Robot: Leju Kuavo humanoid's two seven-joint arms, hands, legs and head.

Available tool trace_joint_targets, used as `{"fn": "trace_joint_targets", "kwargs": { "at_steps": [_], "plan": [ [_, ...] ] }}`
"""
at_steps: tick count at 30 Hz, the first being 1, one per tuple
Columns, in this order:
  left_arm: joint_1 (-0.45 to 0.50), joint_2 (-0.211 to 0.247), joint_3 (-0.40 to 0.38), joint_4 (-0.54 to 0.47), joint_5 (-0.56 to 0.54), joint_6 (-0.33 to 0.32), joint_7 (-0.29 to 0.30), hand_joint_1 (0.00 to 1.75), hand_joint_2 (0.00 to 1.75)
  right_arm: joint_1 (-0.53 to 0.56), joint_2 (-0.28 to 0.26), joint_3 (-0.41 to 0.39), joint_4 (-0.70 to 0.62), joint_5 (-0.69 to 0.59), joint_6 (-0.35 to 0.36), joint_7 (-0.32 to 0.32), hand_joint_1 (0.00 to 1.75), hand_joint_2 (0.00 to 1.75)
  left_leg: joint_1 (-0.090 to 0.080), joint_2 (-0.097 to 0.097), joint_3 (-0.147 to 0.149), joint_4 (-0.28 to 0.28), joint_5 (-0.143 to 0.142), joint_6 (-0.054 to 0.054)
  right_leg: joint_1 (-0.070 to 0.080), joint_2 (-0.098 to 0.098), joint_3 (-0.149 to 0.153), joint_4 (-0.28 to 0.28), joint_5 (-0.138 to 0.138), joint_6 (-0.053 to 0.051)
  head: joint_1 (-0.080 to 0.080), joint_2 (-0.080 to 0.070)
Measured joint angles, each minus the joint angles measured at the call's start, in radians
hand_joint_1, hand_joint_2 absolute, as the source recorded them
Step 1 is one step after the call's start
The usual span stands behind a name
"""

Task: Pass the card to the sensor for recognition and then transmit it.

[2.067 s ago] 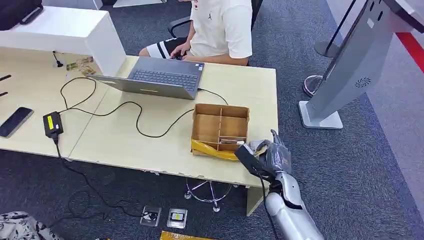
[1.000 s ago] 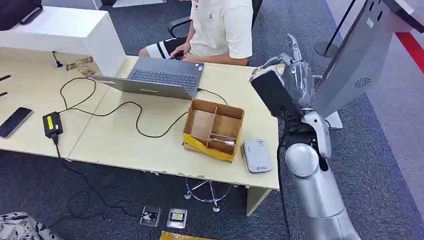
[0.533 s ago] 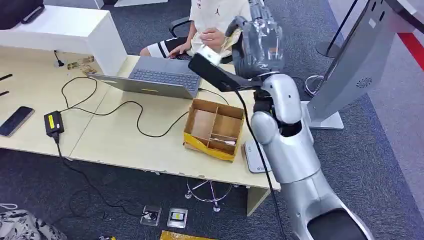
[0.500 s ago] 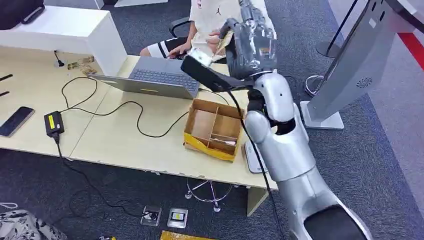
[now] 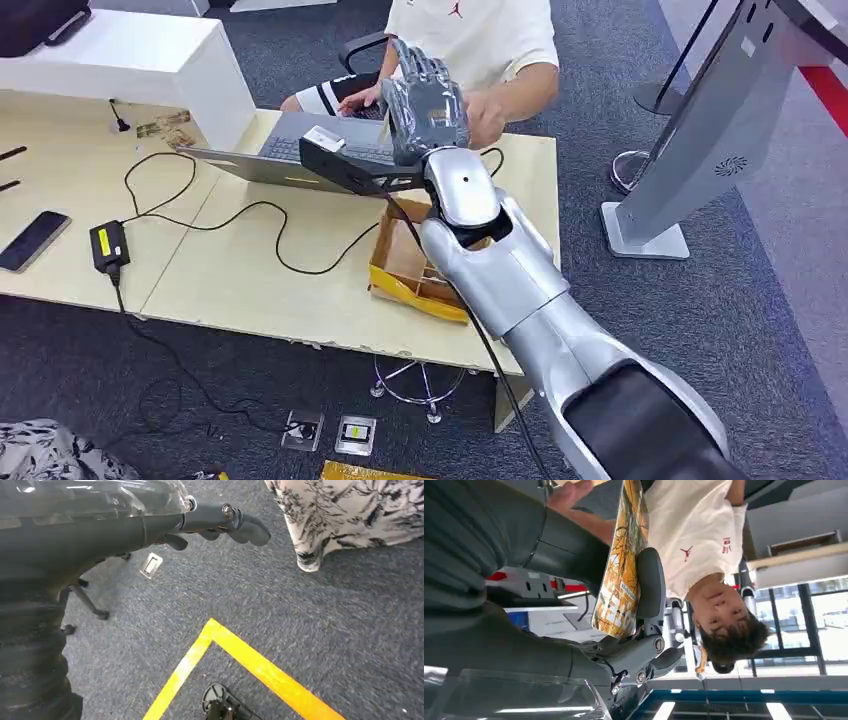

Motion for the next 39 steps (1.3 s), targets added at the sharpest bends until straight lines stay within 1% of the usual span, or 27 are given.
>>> {"fn": "trace_joint_targets", "kwargs": {
  "at_steps": [5,10,13,14,16,17,18,20,22,24,28,31,33,34,35,36,37,38,39],
  "plan": [
    [-0.001,0.001,0.029,0.02,-0.024,0.0,0.003,0.0,1.75,-0.034,-0.008,0.003,0.068,0.006,-0.015,0.026,1.75,1.75,0.0,0.001,0.001,0.0,0.0,0.0,0.0,0.001,0.0,0.0,0.0,0.0,0.0,0.0],
    [0.005,0.002,0.055,0.019,-0.09,0.0,0.035,0.0,1.75,-0.044,-0.026,0.004,0.122,0.037,-0.024,0.054,1.75,1.75,0.0,0.001,0.0,0.0,0.0,0.0,0.0,0.001,-0.001,0.0,0.0,0.0,0.0,0.0],
    [0.019,0.003,0.072,0.0,-0.103,0.0,0.042,0.0,1.75,-0.055,-0.041,0.006,0.155,0.06,-0.026,0.078,1.75,1.75,0.0,0.001,0.0,0.001,0.0,0.0,0.0,0.0,-0.001,0.0,0.0,0.0,0.0,0.0],
    [0.023,0.002,0.074,-0.005,-0.105,0.0,0.042,0.0,1.75,-0.056,-0.046,0.008,0.16,0.065,-0.026,0.083,1.75,1.75,0.0,0.001,0.01,0.001,0.0,0.0,0.0,0.0,-0.001,0.0,0.0,0.0,0.0,0.0],
    [0.026,0.003,0.077,-0.011,-0.107,0.0,0.042,0.0,1.75,-0.057,-0.057,0.009,0.169,0.077,-0.028,0.091,1.75,1.75,0.0,0.001,0.015,0.001,0.0,0.0,0.0,0.001,-0.002,0.0,0.001,0.001,0.001,0.0],
    [0.027,0.003,0.078,-0.013,-0.107,0.0,0.042,0.0,1.75,-0.057,-0.061,0.011,0.174,0.084,-0.03,0.094,0.1,1.75,0.0,0.002,0.015,0.002,0.0,0.0,0.0,0.002,-0.002,0.0,0.001,0.001,0.0,0.0],
    [0.028,0.003,0.079,-0.016,-0.107,0.0,0.042,0.0,1.75,-0.057,-0.066,0.012,0.179,0.088,-0.031,0.096,0.0,1.75,0.0,0.002,0.015,0.001,0.0,0.0,0.0,0.002,-0.002,0.0,0.001,0.001,0.0,0.0],
    [0.03,0.005,0.085,-0.022,-0.106,0.0,0.042,0.0,1.75,-0.057,-0.074,0.015,0.186,0.099,-0.04,0.103,0.0,1.75,0.0,0.002,0.016,0.002,0.0,0.0,0.0,0.003,-0.002,0.0,0.001,0.001,0.0,0.0],
    [0.032,0.007,0.09,-0.026,-0.098,0.0,0.042,0.0,1.75,-0.057,-0.081,0.015,0.192,0.104,-0.067,0.113,0.0,1.75,0.0,0.002,0.016,0.002,0.0,0.0,0.0,0.003,-0.002,0.0,0.001,0.001,0.0,0.0],
    [0.032,0.008,0.092,-0.026,-0.099,0.0,0.043,0.0,1.75,-0.057,-0.087,0.015,0.197,0.113,-0.097,0.109,0.0,1.75,0.0,0.002,0.016,0.002,0.0,0.0,0.0,0.003,-0.002,0.0,0.001,0.001,0.0,0.0],
    [0.034,0.011,0.092,-0.031,-0.106,-0.001,0.06,0.0,1.75,-0.056,-0.097,0.01,0.202,0.093,-0.171,0.052,0.0,1.75,0.0,0.003,0.016,0.002,0.0,0.0,0.0,0.003,-0.002,0.0,0.002,0.001,0.0,0.0],
    [0.034,0.011,0.094,-0.034,-0.097,0.0,0.06,0.0,1.75,-0.055,-0.101,-0.021,0.201,0.036,-0.237,-0.017,0.0,1.75,0.0,0.002,0.016,0.002,0.0,0.0,0.0,0.003,-0.002,0.0,0.002,0.001,0.0,0.0],
    [0.034,0.01,0.096,-0.034,-0.095,0.0,0.06,0.0,1.75,-0.054,-0.106,-0.044,0.2,0.0,-0.263,-0.053,0.0,1.75,0.0,0.003,0.016,0.002,0.0,0.0,0.0,0.003,-0.002,0.0,0.002,0.001,0.0,0.0],
    [0.034,0.009,0.098,-0.035,-0.095,0.0,0.06,0.0,1.75,-0.054,-0.108,-0.058,0.198,-0.034,-0.256,-0.075,0.0,1.75,0.0,0.003,0.016,0.002,0.0,0.0,0.0,0.003,-0.002,0.0,0.002,0.002,0.001,0.0],
    [0.034,0.01,0.099,-0.035,-0.091,0.0,0.06,0.0,1.75,-0.05,-0.109,-0.074,0.19,-0.096,-0.225,-0.106,0.0,1.75,0.0,0.003,0.016,0.003,0.0,0.0,0.0,0.003,-0.002,0.0,0.002,0.002,0.0,0.0],
    [0.035,0.01,0.1,-0.037,-0.089,0.0,0.06,0.0,1.75,-0.038,-0.111,-0.105,0.167,-0.192,-0.165,-0.146,0.0,1.75,0.0,0.003,0.016,0.003,0.0,0.0,0.0,0.003,-0.001,0.0,0.002,0.002,0.0,0.0],
    [0.035,0.01,0.1,-0.04,-0.088,0.0,0.057,0.0,1.75,-0.018,-0.114,-0.136,0.137,-0.26,-0.113,-0.166,0.0,1.75,0.0,0.002,0.016,0.003,0.0,0.0,0.0,0.003,-0.001,0.0,0.002,0.002,0.0,0.0],
    [0.036,0.01,0.1,-0.041,-0.084,-0.001,0.053,0.0,1.75,0.01,-0.12,-0.158,0.081,-0.326,-0.052,-0.161,0.0,1.75,0.0,0.002,0.017,0.003,0.0,0.0,0.0,0.003,-0.001,0.0,0.002,0.002,0.0,0.0],
    [0.035,0.01,0.1,-0.041,-0.08,-0.001,0.051,0.0,1.75,0.041,-0.129,-0.172,0.022,-0.367,-0.005,-0.14,0.0,1.75,0.0,0.002,0.017,0.003,0.0,0.0,0.0,0.002,-0.001,0.0,0.002,0.002,0.0,0.0]
  ]
}}
